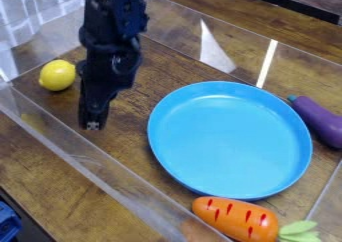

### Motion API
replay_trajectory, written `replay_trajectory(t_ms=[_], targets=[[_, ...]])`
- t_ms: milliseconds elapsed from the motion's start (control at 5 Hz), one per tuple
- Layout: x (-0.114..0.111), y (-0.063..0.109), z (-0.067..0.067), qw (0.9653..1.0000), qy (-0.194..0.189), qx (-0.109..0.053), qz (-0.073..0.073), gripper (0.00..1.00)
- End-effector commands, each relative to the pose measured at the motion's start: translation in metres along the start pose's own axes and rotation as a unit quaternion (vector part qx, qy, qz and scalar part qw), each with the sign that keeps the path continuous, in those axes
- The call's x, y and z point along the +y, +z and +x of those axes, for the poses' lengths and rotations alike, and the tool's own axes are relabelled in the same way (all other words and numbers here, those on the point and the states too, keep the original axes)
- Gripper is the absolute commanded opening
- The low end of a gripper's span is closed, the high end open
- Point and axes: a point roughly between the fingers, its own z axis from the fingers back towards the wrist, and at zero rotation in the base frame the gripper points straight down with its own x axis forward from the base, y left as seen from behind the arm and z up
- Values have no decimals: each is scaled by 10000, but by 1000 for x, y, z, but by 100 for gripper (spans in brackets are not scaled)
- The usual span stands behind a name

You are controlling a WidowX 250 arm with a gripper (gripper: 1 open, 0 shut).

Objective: Remove the lemon from the blue tray and put it on the table

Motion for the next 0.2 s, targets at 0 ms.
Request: replay_trajectory(t_ms=[0], targets=[[-5, 0, 13, 9982, -489, -172, 312, 0]])
